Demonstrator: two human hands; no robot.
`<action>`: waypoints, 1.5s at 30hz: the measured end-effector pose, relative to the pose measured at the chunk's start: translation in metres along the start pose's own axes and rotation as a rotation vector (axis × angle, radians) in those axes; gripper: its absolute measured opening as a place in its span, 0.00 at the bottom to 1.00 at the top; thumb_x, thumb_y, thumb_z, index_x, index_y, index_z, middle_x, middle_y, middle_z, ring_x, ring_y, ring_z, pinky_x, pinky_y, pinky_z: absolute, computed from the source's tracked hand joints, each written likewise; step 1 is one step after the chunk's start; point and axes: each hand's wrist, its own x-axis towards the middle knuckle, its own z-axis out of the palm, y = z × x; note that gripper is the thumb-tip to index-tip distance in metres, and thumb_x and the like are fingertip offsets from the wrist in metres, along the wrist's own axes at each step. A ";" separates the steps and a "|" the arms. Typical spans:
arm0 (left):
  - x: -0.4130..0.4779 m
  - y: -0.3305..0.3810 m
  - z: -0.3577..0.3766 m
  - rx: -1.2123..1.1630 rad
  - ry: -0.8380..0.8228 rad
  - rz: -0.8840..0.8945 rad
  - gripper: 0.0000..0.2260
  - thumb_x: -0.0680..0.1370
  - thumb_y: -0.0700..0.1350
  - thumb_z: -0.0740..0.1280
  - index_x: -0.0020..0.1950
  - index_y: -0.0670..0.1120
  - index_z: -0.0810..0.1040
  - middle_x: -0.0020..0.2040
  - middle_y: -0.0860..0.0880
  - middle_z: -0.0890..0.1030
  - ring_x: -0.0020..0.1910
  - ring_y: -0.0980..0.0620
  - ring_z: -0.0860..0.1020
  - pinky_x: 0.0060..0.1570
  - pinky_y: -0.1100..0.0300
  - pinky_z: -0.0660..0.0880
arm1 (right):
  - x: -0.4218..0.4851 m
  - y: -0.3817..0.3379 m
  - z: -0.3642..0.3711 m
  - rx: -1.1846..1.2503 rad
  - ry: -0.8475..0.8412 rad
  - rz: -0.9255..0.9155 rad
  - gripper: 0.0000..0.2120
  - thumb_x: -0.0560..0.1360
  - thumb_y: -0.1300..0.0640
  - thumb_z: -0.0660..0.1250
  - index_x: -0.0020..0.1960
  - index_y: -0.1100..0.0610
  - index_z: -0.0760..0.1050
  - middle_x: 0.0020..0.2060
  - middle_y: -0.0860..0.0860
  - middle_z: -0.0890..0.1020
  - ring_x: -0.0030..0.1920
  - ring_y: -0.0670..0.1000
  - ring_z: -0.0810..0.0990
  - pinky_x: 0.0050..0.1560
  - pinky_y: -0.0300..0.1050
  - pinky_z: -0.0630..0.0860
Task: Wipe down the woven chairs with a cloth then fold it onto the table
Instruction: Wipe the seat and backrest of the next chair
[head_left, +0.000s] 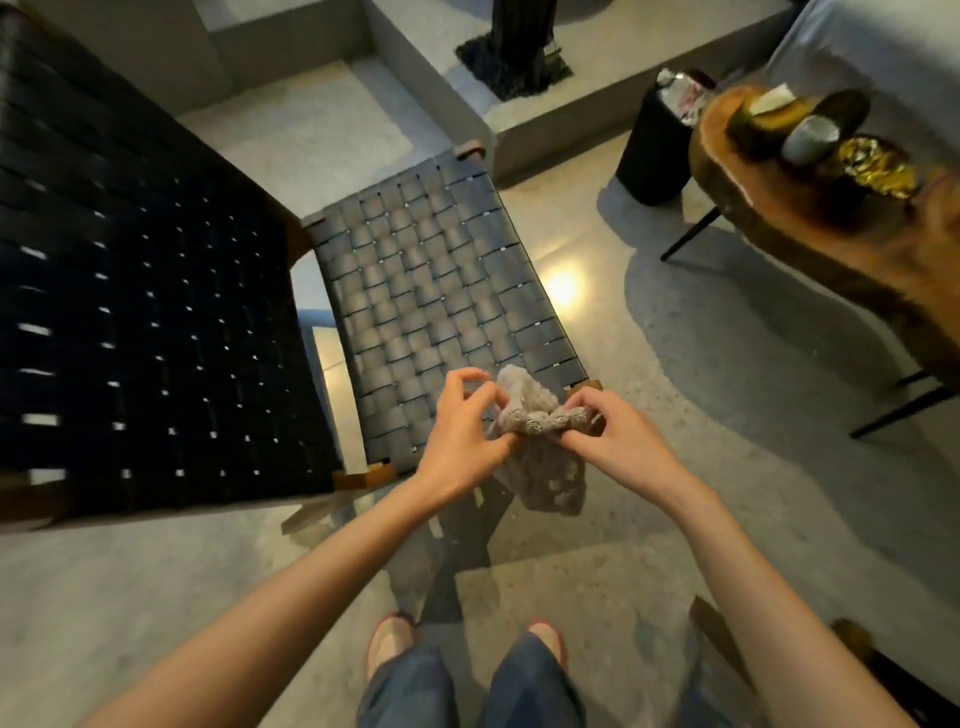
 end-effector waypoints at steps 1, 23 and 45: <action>-0.007 0.006 -0.013 0.043 0.006 0.031 0.10 0.71 0.44 0.72 0.48 0.48 0.73 0.64 0.51 0.64 0.63 0.52 0.63 0.58 0.61 0.65 | -0.006 -0.013 -0.006 -0.060 -0.002 -0.025 0.08 0.70 0.55 0.72 0.42 0.45 0.74 0.43 0.45 0.74 0.43 0.47 0.73 0.40 0.34 0.67; -0.128 0.007 -0.283 0.377 0.069 -0.031 0.04 0.75 0.48 0.68 0.43 0.49 0.76 0.38 0.56 0.77 0.44 0.56 0.76 0.44 0.65 0.67 | -0.030 -0.270 0.042 -0.447 -0.235 -0.409 0.13 0.68 0.40 0.70 0.34 0.44 0.69 0.54 0.44 0.79 0.61 0.44 0.72 0.71 0.53 0.61; -0.008 -0.026 -0.329 -1.181 0.019 -0.791 0.17 0.83 0.50 0.54 0.64 0.44 0.74 0.56 0.46 0.82 0.55 0.48 0.81 0.47 0.58 0.80 | 0.126 -0.305 0.114 0.776 -0.379 0.424 0.15 0.77 0.60 0.65 0.59 0.50 0.64 0.52 0.53 0.78 0.48 0.47 0.81 0.35 0.36 0.78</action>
